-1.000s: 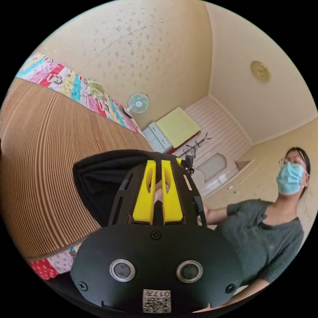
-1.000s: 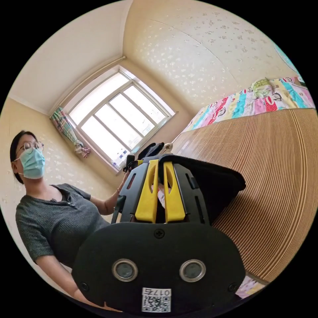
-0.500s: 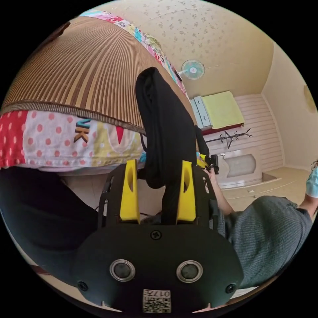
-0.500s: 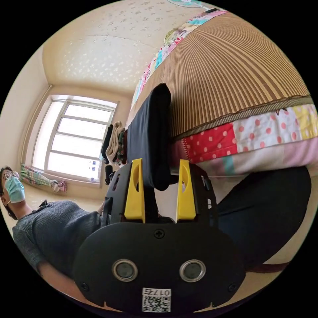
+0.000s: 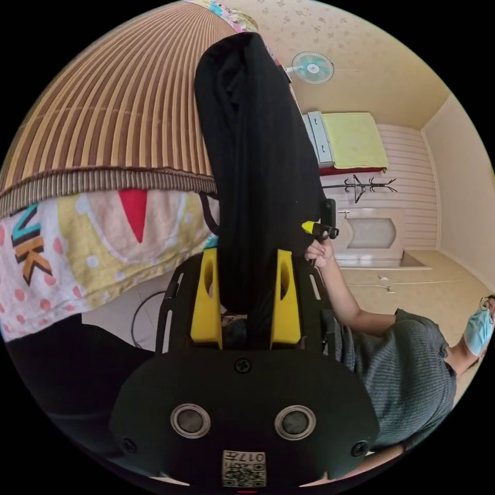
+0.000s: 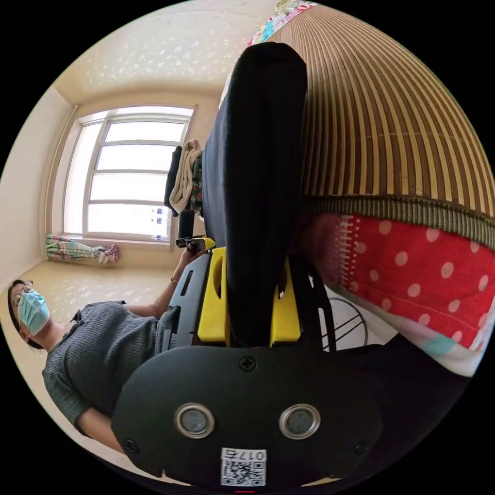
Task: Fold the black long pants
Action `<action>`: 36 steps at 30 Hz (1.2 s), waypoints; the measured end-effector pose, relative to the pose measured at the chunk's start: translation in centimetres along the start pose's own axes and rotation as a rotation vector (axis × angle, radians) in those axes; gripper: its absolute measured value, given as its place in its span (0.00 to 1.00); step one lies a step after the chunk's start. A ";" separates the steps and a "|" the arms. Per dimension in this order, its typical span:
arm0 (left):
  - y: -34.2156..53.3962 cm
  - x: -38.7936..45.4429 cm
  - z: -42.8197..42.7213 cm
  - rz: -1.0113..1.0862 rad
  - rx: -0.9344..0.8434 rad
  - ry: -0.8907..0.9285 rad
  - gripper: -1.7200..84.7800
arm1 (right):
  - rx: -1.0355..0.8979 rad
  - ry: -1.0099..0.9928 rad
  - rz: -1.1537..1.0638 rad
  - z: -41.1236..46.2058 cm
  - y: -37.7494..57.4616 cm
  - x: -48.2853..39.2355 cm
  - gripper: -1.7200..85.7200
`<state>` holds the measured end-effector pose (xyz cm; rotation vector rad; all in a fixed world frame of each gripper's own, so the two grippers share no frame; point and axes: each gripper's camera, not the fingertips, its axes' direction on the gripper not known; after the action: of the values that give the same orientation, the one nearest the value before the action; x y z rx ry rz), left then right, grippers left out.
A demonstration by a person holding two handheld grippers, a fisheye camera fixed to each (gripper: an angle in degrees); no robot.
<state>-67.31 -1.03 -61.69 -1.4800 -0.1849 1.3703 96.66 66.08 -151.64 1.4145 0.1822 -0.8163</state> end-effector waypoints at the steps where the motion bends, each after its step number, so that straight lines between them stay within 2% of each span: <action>1: -0.4 0.1 0.1 0.002 -0.003 -0.018 0.21 | 0.029 -0.035 0.022 -0.5 0.4 0.5 0.19; 4: -1.1 0.5 -0.2 0.029 -0.015 -0.094 0.17 | 0.088 -0.176 0.052 -1.5 1.6 1.6 0.25; 6: -1.1 0.0 -0.9 0.040 -0.021 -0.036 0.13 | 0.130 -0.189 0.060 -2.3 2.9 1.7 0.27; 11: 0.7 -1.6 -1.9 -0.069 -0.018 0.283 0.10 | 0.267 -0.129 0.193 -5.5 9.2 1.0 0.34; 13: 1.8 -1.5 -0.7 -0.117 -0.003 0.470 0.10 | 0.271 -0.133 0.218 -6.0 10.9 0.5 0.36; 16: 2.4 -0.8 1.4 -0.166 0.006 0.635 0.10 | 0.287 -0.213 0.228 -5.9 12.6 0.3 0.38; 20: 2.2 2.3 2.6 -0.122 -0.042 0.547 0.10 | 0.348 -0.589 0.200 -3.9 11.9 1.6 0.38; 23: 2.2 5.1 3.2 -0.057 -0.105 0.408 0.10 | 0.355 -0.727 0.168 -1.9 9.7 1.6 0.34; 28: 3.3 7.9 1.9 -0.025 -0.121 0.425 0.11 | 0.418 -0.727 0.096 -1.4 8.5 0.9 0.26; 30: 4.2 9.5 0.7 0.041 -0.109 0.456 0.10 | 0.442 -0.652 0.021 -2.7 8.5 -0.7 0.24; 33: 6.0 11.2 -1.1 0.132 -0.081 0.522 0.05 | 0.492 -0.583 -0.117 -6.5 8.3 -3.5 0.20; 36: 7.5 11.2 -2.4 0.123 -0.090 0.460 0.04 | 0.559 -0.459 -0.272 -13.4 7.9 -6.0 0.17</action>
<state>-65.59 2.27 -74.88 -1.8648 0.1419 1.0904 101.67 80.24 -144.51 1.6908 -0.2322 -1.4742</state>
